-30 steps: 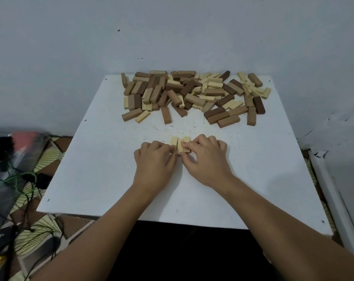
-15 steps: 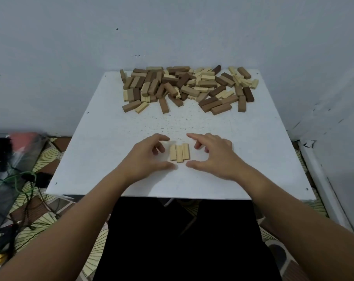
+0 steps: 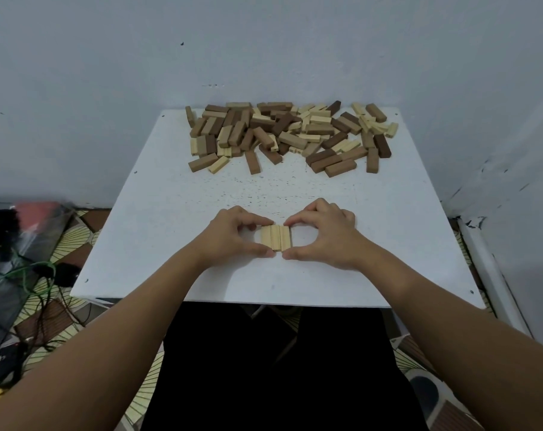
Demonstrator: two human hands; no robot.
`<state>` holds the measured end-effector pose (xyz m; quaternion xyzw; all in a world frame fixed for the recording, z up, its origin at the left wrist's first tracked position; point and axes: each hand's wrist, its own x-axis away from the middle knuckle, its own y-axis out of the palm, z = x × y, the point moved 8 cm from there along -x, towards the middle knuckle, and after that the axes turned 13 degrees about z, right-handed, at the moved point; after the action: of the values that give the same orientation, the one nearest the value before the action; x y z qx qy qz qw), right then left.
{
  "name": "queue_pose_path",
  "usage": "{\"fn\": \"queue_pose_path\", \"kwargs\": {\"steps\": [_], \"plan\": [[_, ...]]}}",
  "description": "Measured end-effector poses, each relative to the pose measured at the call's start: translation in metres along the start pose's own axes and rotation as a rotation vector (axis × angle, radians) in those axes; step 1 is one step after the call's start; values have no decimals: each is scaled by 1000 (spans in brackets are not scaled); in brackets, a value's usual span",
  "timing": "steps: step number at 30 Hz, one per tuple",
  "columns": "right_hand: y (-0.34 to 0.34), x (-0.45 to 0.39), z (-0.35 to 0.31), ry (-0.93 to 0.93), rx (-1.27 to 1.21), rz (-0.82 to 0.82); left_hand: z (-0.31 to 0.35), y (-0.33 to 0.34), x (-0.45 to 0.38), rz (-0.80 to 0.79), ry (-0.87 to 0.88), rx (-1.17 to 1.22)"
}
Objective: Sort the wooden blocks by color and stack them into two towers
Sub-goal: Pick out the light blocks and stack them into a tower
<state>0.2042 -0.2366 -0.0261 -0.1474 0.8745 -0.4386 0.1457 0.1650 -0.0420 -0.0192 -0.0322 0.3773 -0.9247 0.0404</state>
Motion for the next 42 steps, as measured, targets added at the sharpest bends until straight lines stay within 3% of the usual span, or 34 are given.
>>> {"fn": "queue_pose_path", "kwargs": {"steps": [12,16,29,36,42], "plan": [[1,-4,-14,-46,76,16,-2,3,0,-47,1,17],[6,-8,-24,-72,118,34,-6,-3,-3,-55,29,-81],[81,-55,-124,-159,101,33,-90,-108,-2,-28,-71,-289],[120,-76,-165,-157,52,17,-139,-147,2,-13,-139,-240],[130,-70,-159,-131,8,47,-145,-145,7,30,-172,0]]}}
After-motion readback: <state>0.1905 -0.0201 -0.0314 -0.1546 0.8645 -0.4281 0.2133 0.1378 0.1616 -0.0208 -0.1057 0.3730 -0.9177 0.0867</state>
